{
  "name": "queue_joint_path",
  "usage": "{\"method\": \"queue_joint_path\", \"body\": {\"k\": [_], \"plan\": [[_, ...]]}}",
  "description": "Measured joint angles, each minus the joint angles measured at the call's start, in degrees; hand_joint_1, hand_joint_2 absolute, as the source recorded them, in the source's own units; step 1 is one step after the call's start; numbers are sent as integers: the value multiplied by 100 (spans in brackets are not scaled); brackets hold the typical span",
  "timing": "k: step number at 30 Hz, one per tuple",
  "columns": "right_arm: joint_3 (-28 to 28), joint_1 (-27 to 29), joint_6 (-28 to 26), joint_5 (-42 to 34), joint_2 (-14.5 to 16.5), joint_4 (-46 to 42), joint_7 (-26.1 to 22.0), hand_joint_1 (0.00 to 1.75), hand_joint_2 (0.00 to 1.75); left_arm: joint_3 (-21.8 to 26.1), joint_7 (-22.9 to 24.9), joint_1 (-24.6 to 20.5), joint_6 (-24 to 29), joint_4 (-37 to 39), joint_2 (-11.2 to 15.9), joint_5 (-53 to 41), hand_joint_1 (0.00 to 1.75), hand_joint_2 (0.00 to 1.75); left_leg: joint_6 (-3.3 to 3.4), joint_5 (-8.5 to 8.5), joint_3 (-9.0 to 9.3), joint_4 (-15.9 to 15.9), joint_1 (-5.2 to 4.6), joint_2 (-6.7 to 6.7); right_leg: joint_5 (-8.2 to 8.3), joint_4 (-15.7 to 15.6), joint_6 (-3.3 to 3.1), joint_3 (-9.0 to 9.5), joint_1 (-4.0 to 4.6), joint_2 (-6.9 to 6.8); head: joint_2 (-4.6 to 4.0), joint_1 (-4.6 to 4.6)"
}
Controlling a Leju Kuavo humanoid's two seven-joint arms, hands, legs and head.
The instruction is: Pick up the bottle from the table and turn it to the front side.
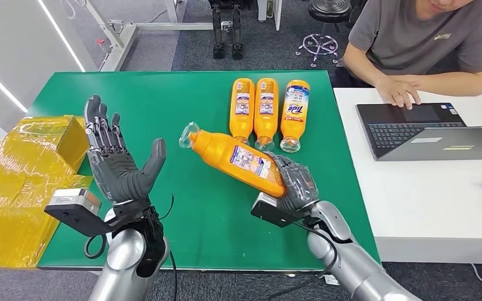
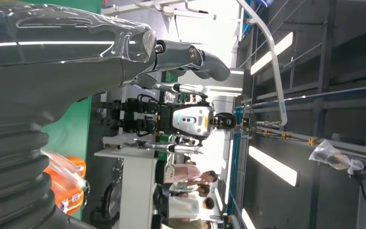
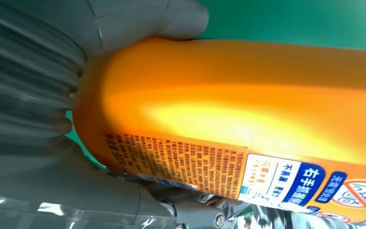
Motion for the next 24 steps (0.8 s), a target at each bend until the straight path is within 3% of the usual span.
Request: {"method": "queue_joint_path", "body": {"k": [11,17,24], "plan": [[-960,1022,-921,-986,641,-859,-1078,175,175,-14,0,0,-6,9,-8,198,0,175,1,-1,-1,0,-3,5,0,-2,1,-2,-2,6,0,0],[-997,1024,-962,-1141,869,-734,-1391,175,175,-14,0,-100,-1826,506,-110,896,0,175,0,0,-1,0,-3,5,1,-2,0,-2,-3,6,0,-1],[-775,797,-655,-859,982,-575,-1390,175,175,-79,1,-470,-2702,1585,-157,1102,0,175,0,1,0,1,-2,8,3,0,-2,-2,-2,9,0,-1]]}}
